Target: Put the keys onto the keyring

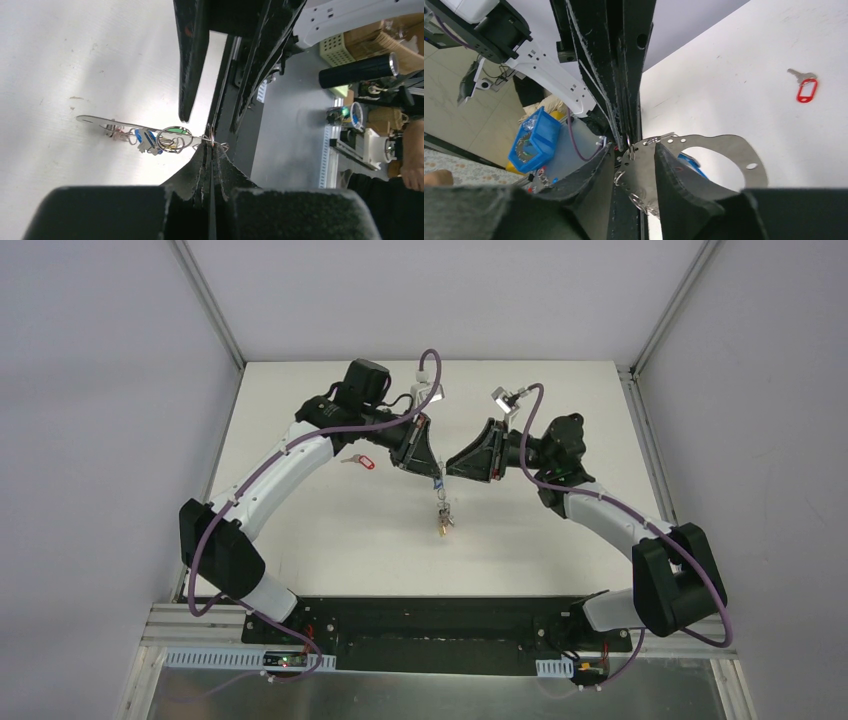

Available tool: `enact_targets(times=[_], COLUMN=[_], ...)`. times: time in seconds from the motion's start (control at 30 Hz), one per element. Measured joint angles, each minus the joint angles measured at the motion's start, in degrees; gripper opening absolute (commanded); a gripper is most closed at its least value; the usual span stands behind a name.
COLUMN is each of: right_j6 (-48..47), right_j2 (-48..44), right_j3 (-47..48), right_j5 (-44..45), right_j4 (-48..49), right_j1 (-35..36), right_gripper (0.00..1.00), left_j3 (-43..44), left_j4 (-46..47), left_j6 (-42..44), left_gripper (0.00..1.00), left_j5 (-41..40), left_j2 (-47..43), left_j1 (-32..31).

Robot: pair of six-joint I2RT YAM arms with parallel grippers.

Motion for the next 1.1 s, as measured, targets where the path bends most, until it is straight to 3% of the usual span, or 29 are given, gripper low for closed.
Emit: enact_targets(times=[0.1,0.17,0.5,0.77,1.1], right_j6=[-1.3,-2.6,-22.9,-32.5,-35.9], right_j2=[0.0,-0.2,3.7,23.5,53.5], right_j3=[0.2,0.7,19.3,36.0,67.8], right_j5=[0.4,1.2,13.0,24.3,32.6], right_j4=[-2.0,-4.5,-33.3,-47.3,-62.8], right_j1=[-1.1,-2.4,-2.2,5.2,14.1], right_gripper=[0.60,0.65,0.66,0.62,0.61], left_j3=[0.2,0.2,0.1,-0.2,-2.4], left_j4=[-3.1,-5.9,-15.2,-23.7,-28.9], left_j6=[3.8,6.8,17.5,23.2,25.2], left_gripper=[0.00,0.00,0.00,0.00,0.00], left_j5=[-1.4,-2.6,-9.1,-13.7,-19.3], left_j2=[-0.2,-0.9,-14.4,-21.7,-27.5], left_j1=[0.0,0.3,5.8,11.9,12.8])
